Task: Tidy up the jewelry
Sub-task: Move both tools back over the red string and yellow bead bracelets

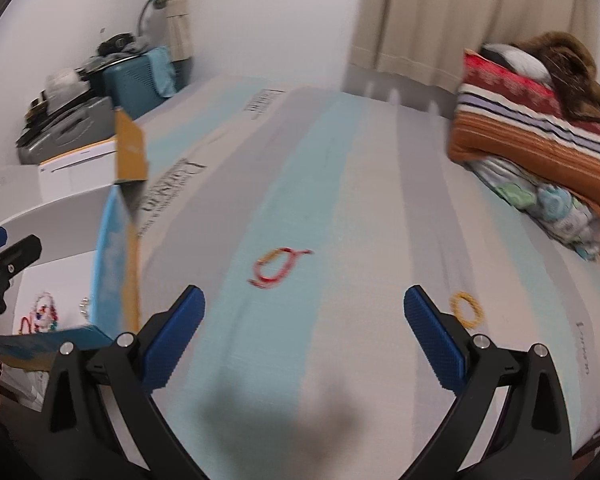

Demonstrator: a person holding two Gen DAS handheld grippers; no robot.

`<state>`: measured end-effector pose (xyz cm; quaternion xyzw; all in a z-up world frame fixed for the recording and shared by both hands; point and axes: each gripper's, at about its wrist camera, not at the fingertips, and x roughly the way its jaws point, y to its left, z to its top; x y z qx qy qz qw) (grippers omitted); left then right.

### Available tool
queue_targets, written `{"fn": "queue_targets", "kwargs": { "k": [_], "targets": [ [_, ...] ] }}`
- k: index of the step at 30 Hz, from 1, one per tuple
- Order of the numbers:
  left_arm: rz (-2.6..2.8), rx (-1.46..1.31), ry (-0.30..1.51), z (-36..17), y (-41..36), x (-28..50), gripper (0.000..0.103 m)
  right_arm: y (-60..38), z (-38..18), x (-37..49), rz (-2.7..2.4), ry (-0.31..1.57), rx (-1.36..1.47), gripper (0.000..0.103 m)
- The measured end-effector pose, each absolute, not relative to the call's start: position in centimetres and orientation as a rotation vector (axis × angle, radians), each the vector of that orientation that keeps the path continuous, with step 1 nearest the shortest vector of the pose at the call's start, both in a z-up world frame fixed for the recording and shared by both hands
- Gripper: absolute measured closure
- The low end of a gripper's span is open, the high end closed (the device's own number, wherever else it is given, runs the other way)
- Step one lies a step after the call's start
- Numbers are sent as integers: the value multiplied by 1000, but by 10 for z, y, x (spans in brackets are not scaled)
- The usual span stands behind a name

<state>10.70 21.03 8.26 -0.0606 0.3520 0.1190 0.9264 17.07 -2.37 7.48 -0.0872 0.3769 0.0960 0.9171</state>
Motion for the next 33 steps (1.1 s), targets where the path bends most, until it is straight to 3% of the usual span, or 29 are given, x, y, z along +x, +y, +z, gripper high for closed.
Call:
{"fn": "queue_targets", "kwargs": {
  "k": [15, 33],
  "targets": [
    [108, -72, 736, 69, 119, 142, 6, -136, 63, 174, 90, 772, -105, 7],
    [-11, 50, 764, -20, 46, 221, 6, -212, -21, 232, 41, 894, -138, 7]
  ]
}}
